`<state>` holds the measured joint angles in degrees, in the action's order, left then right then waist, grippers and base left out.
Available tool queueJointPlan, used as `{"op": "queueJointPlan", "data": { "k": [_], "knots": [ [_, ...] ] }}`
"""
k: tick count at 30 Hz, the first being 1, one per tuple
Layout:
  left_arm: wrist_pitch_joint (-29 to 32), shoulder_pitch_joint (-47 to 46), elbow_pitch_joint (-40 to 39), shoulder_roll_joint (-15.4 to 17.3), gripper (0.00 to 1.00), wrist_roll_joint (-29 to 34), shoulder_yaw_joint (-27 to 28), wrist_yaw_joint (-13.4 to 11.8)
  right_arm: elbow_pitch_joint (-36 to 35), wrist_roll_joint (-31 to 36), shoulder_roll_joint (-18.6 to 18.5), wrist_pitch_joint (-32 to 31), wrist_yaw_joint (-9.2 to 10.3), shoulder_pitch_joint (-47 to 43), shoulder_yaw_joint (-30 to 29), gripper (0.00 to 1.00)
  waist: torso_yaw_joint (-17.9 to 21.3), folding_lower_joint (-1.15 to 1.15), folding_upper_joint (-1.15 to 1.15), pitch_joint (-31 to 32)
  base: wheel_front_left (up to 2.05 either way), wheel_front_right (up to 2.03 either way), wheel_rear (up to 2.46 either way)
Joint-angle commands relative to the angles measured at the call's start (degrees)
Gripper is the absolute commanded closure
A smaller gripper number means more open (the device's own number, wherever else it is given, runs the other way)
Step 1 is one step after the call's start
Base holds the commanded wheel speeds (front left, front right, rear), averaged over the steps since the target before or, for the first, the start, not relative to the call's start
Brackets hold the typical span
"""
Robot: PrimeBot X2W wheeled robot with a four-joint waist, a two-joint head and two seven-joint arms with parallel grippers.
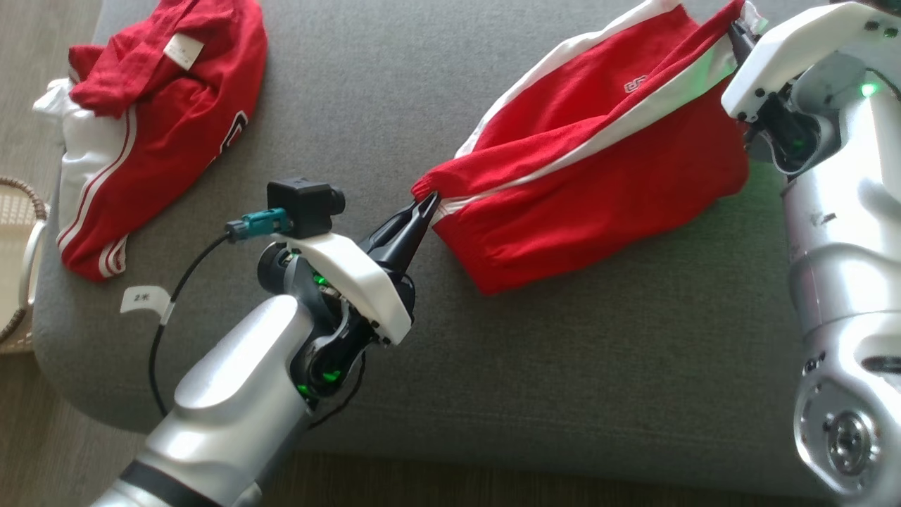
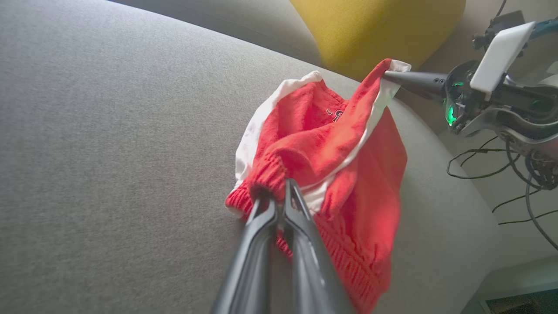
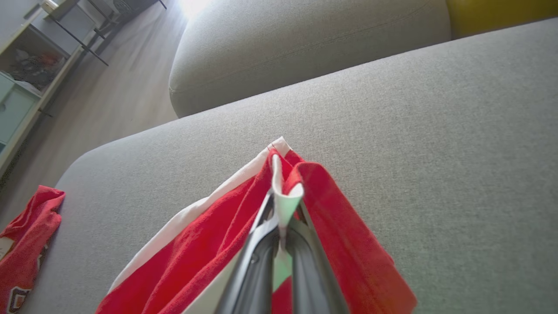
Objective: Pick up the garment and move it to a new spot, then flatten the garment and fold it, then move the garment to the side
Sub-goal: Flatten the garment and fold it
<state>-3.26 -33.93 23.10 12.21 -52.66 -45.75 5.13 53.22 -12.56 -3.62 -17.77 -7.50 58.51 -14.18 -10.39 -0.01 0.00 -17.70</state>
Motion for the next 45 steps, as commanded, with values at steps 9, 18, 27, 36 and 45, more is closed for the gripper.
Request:
{"op": "queueJointPlan", "data": {
  "k": [9, 18, 27, 36, 45],
  "knots": [
    [-2.6, -4.3, 1.4, -1.1, 1.00, -0.1, 0.6, 1.4, 7.3, 10.9, 0.7, 6.4, 0.01, 9.6, -4.5, 1.00, -2.3, 0.01, 0.00, -3.2, 0.00, 0.00, 0.00],
    [-5.1, -7.7, 3.5, -3.1, 1.00, -0.4, 0.2, 2.0, 11.4, 18.3, 0.7, 10.3, 0.01, 15.2, -10.4, 1.00, -4.3, 0.01, 0.00, -6.8, 0.00, 0.00, 0.00],
    [-7.6, -10.4, 5.6, -4.5, 1.00, -0.8, -0.1, 2.2, 14.3, 21.3, 0.7, 14.4, 0.01, 18.7, -14.3, 1.00, -5.5, 0.01, 0.00, -8.8, 0.00, 0.00, 0.00],
    [-9.4, -11.6, 9.2, -5.4, 1.00, -0.9, -0.8, 2.3, 15.8, 26.1, 0.7, 16.3, 0.01, 19.4, -18.2, 1.00, -6.1, 0.01, 0.00, -10.0, 0.00, 0.00, 0.00],
    [-10.8, -12.7, 12.4, -6.1, 0.40, -0.2, -0.9, 2.3, 17.8, 26.4, 0.7, 19.8, 0.01, 20.3, -20.9, 0.00, -6.0, 0.01, 0.00, -9.6, 0.00, 0.00, 0.00]
  ]
}}
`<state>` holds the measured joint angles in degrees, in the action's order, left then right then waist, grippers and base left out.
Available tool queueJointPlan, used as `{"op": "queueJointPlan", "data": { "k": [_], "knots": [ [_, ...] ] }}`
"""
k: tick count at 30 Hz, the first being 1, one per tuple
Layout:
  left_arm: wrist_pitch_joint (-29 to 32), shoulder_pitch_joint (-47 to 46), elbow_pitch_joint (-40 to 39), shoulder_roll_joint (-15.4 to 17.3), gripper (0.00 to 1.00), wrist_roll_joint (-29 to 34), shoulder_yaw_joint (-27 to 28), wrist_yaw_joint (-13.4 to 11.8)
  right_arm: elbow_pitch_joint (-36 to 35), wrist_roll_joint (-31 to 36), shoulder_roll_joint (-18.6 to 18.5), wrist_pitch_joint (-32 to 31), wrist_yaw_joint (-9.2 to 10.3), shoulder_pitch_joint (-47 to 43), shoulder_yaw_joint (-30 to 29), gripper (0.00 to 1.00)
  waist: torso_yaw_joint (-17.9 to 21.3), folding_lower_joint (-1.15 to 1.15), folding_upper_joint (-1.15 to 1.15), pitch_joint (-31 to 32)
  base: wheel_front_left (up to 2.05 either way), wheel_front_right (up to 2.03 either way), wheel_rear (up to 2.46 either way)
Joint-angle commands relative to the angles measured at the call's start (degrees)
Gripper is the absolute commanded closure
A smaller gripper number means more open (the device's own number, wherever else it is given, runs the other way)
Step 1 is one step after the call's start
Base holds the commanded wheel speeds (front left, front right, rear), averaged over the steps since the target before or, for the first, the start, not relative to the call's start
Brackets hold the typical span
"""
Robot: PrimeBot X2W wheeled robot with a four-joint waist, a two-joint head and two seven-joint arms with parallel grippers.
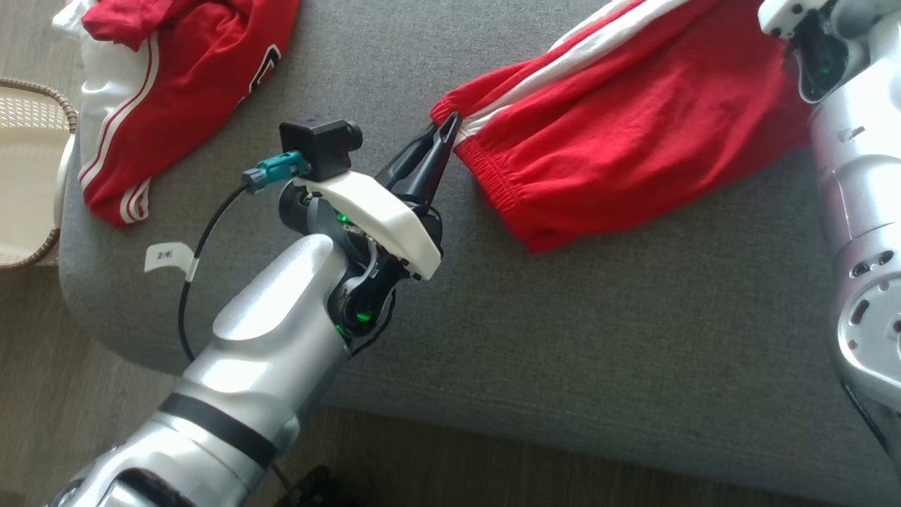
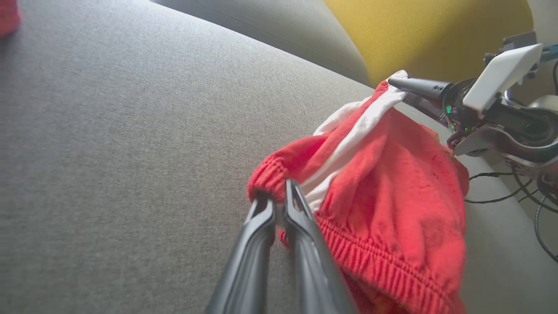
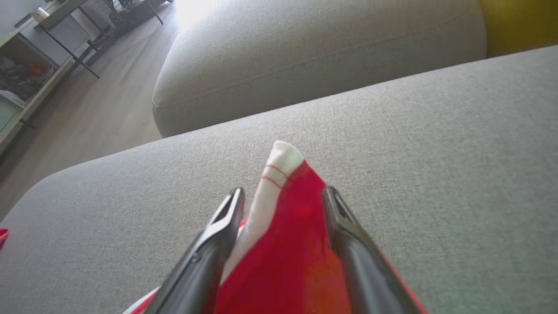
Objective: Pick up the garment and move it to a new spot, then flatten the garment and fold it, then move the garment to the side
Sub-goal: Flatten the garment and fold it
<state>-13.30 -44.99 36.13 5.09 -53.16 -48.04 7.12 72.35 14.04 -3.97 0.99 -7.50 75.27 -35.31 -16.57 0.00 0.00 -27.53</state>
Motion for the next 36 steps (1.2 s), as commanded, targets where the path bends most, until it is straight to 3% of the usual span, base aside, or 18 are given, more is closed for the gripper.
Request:
{"op": "queueJointPlan", "data": {
  "k": [1, 2, 8, 17, 25, 31, 36],
  "knots": [
    [-0.9, -1.6, -0.3, 1.0, 0.05, 0.4, 1.4, 0.3, -1.1, -0.4, 1.1, 1.5, 0.01, 3.5, -0.2, 0.00, 0.3, 0.00, 0.00, 0.5, 0.00, 0.00, 0.00],
    [-1.0, -1.6, 0.1, 1.1, 0.00, 0.4, 1.6, 0.3, -0.9, -0.4, 1.1, 1.8, 0.01, 3.4, -0.6, 0.00, 0.6, 0.00, 0.00, 0.7, 0.00, 0.00, 0.00],
    [-1.3, -0.9, 1.7, 2.1, 0.00, 1.8, 1.4, -0.3, -0.2, 1.7, 1.1, 4.1, 0.01, 2.0, 0.1, 0.00, 2.2, 0.00, 0.00, 3.1, 0.00, 0.00, 0.00],
    [-1.7, 3.0, -2.2, 5.3, 0.00, 7.3, 7.4, -6.3, 1.4, -2.1, 1.1, 9.1, 0.01, -0.5, 2.1, 0.00, 5.9, 0.00, 0.00, 10.4, 0.00, 0.00, 0.00],
    [-1.7, 13.1, -14.2, 7.1, 0.00, 16.8, 17.6, -12.2, 0.8, -7.9, 1.1, 13.9, 0.01, -5.9, 15.6, 0.00, 8.5, 0.00, 0.00, 17.1, 0.00, 0.00, 0.00],
    [-1.7, 22.4, -22.3, 7.3, 0.00, 23.8, 25.2, -14.7, -20.4, -18.8, 1.1, 14.0, 0.01, -21.8, 30.6, 0.00, 10.5, 0.00, 0.00, 21.0, 0.00, 0.00, 0.00],
    [-1.7, 30.3, -27.3, 6.1, 0.00, 29.1, 30.2, -15.2, -36.8, -21.1, 1.1, 14.0, 0.01, -37.7, 34.2, 0.00, 11.9, 0.00, 0.00, 23.5, 0.00, 0.00, 0.00]
  ]
}}
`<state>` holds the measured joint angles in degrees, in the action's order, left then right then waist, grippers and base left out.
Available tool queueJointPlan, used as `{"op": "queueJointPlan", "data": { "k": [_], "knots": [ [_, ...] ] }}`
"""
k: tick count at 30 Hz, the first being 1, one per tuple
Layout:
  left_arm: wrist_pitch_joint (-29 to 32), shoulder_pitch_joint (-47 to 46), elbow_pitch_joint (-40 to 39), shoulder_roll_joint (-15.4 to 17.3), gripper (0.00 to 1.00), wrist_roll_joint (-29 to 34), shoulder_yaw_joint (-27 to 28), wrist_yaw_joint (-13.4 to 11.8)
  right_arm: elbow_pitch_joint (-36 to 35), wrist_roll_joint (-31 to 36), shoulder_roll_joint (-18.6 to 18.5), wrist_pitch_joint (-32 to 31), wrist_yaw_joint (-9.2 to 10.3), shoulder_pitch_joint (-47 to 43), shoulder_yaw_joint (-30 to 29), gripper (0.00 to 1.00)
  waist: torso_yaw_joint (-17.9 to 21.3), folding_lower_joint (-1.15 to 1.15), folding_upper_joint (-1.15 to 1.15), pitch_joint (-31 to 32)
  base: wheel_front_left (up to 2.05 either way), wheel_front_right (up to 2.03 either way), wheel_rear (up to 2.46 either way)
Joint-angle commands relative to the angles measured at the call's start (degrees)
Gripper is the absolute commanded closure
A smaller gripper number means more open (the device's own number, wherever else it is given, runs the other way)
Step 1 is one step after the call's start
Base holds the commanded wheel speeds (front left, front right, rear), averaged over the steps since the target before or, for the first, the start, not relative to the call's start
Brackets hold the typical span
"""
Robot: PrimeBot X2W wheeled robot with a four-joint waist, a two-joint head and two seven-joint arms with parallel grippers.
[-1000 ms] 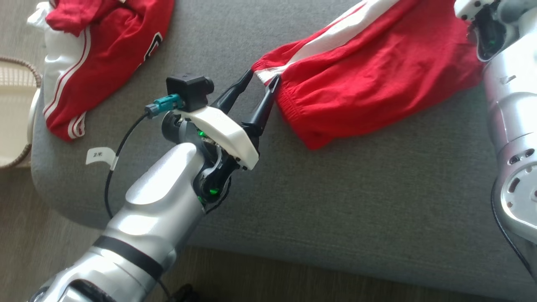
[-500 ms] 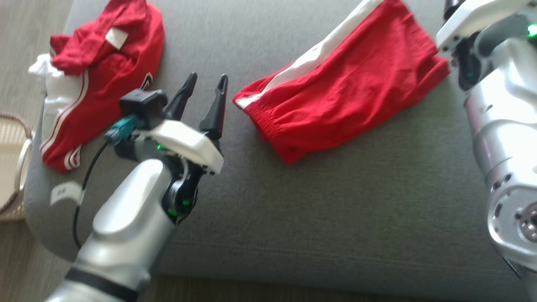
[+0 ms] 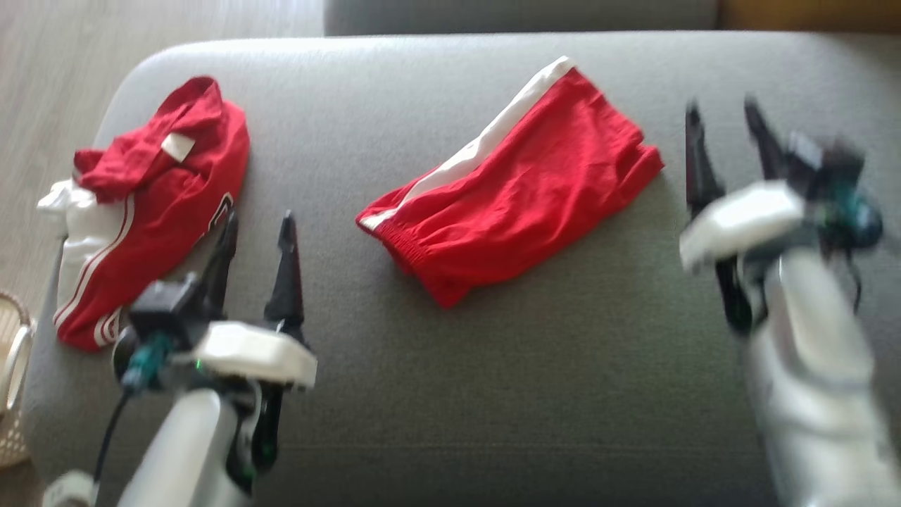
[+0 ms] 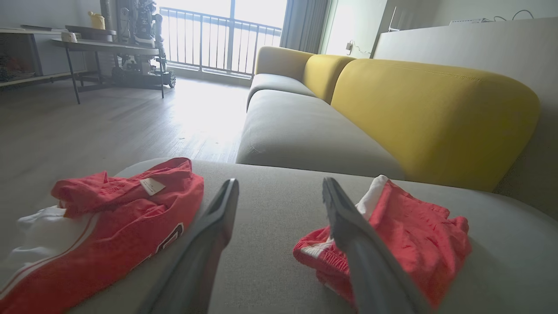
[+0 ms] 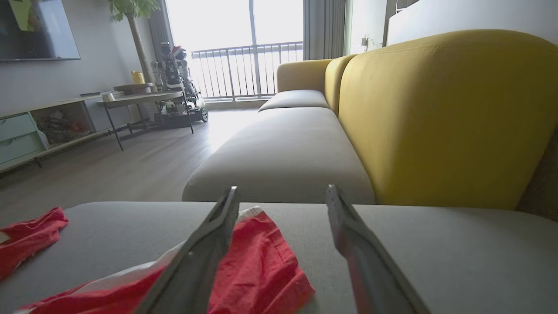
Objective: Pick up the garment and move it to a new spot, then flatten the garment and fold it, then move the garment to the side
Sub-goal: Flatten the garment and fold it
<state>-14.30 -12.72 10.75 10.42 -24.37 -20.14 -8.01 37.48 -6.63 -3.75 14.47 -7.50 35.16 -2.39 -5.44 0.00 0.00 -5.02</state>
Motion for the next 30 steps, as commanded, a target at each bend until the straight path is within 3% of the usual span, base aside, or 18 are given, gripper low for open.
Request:
{"op": "queueJointPlan", "data": {
  "k": [1, 7, 13, 30],
  "knots": [
    [-0.7, -0.4, -2.6, 0.3, 0.00, 1.2, 3.1, 0.2, -4.2, -0.3, 0.9, 0.5, 0.01, -0.3, 1.2, 0.00, 1.0, 0.00, 0.00, 1.5, 0.00, 0.00, 0.00],
    [-0.7, 8.0, -5.0, -2.9, 0.00, 6.2, 7.1, 1.9, -11.5, -1.8, 0.9, 0.5, 0.01, -13.6, 0.3, 0.00, 1.5, 0.00, 0.00, 3.6, 0.00, 0.00, 0.00],
    [-0.7, 13.6, -5.7, -5.8, 0.00, 10.0, 9.9, 4.0, -14.1, -4.2, 0.9, 0.5, 0.01, -20.7, -0.9, 0.00, 1.6, 0.00, 0.00, 4.3, 0.00, 0.00, 0.00],
    [-0.7, 16.0, -6.5, -7.5, 0.00, 12.5, 11.2, 5.9, -14.3, -7.2, 0.9, 0.4, 0.01, -23.5, -1.1, 0.00, 1.3, 0.00, 0.00, 4.1, 0.00, 0.00, 0.00]
  ]
}}
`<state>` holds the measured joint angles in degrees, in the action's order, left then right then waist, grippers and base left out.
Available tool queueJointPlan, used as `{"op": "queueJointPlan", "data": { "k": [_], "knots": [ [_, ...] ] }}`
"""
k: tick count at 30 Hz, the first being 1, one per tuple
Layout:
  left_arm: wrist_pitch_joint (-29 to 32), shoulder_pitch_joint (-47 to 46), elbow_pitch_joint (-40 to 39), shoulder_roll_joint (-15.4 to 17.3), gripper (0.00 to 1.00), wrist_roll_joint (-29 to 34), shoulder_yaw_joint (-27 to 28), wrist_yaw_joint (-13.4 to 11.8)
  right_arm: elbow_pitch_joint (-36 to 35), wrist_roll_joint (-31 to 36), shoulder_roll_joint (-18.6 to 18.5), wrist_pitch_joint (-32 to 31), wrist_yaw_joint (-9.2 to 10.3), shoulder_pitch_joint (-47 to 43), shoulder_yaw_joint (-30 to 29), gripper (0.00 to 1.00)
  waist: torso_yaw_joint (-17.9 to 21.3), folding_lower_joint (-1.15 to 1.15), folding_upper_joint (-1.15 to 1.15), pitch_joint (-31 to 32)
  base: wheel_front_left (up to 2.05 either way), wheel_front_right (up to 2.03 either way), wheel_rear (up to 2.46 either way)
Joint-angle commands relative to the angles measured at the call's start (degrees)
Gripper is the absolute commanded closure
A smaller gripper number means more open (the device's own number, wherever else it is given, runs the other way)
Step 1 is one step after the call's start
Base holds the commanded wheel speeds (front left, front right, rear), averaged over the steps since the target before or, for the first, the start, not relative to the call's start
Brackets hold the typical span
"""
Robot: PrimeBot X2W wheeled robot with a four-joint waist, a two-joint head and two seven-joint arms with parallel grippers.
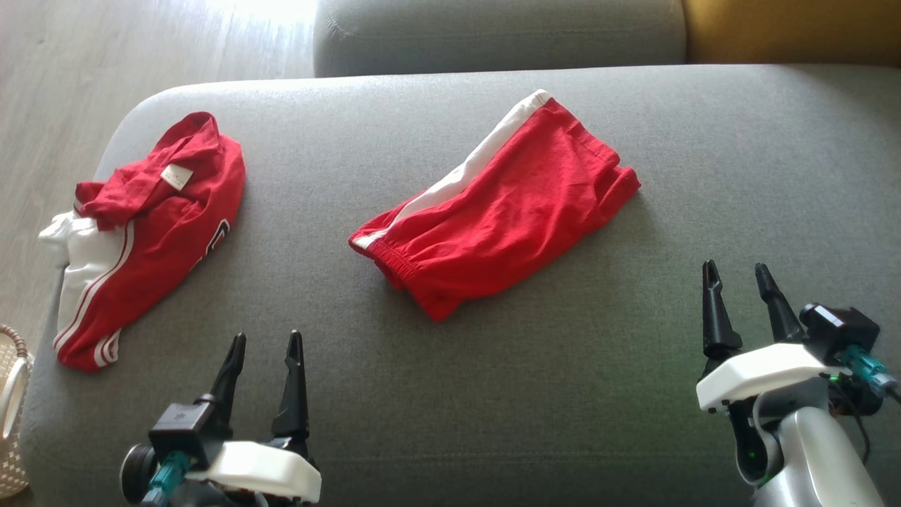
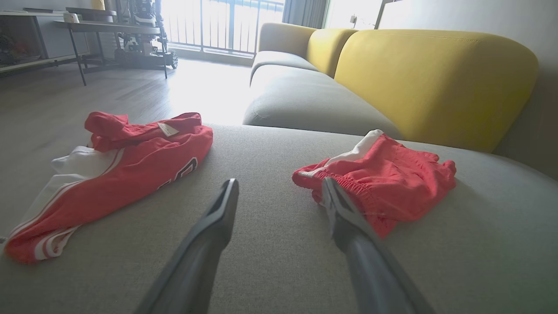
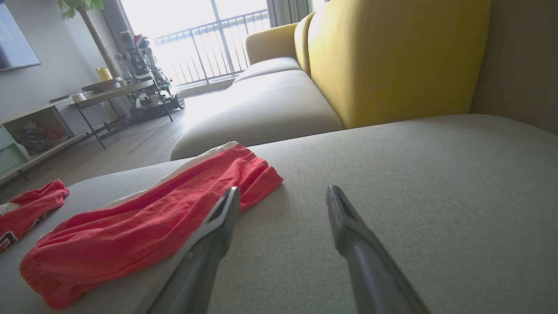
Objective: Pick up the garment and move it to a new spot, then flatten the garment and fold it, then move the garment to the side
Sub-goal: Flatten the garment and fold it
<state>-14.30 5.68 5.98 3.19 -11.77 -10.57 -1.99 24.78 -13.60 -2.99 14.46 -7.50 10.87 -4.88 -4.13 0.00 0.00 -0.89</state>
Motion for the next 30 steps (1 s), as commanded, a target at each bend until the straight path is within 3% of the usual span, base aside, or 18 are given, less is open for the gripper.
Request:
{"op": "queueJointPlan", "data": {
  "k": [1, 7, 12, 22, 30],
  "knots": [
    [-0.7, -2.4, -1.7, -0.3, 0.00, -0.2, 1.6, -0.1, -1.5, -0.3, 0.1, 0.4, 0.01, 0.9, 1.3, 0.00, -0.1, 0.00, 0.00, 0.0, 0.00, 0.00, 0.00],
    [-0.7, -2.7, -1.4, -0.3, 0.00, -0.3, 0.5, 0.0, -0.9, -2.5, 0.1, 0.3, 0.01, 1.5, 0.4, 0.00, -1.3, 0.00, 0.00, -0.9, 0.00, 0.00, 0.00],
    [-0.7, -3.8, -1.4, -0.3, 0.00, -0.6, -0.8, 0.0, 2.7, -9.1, 0.1, -2.2, 0.01, 4.7, -0.1, 0.00, -3.4, 0.00, 0.00, -2.9, 0.00, 0.00, 0.00],
    [-0.7, -6.9, -0.4, -0.3, 0.00, -1.9, -3.8, 0.2, 22.2, -30.4, 0.1, -11.0, 0.01, 21.2, -4.1, 0.00, -9.6, 0.00, 0.00, -8.5, 0.00, 0.00, 0.00],
    [-0.7, -8.6, 0.2, -0.3, 0.00, -3.3, -6.1, -0.2, 35.3, -34.0, -0.1, -10.9, 0.01, 32.0, -10.1, 0.00, -14.1, 0.00, 0.00, -11.2, 0.00, 0.00, 0.00]
  ]
}}
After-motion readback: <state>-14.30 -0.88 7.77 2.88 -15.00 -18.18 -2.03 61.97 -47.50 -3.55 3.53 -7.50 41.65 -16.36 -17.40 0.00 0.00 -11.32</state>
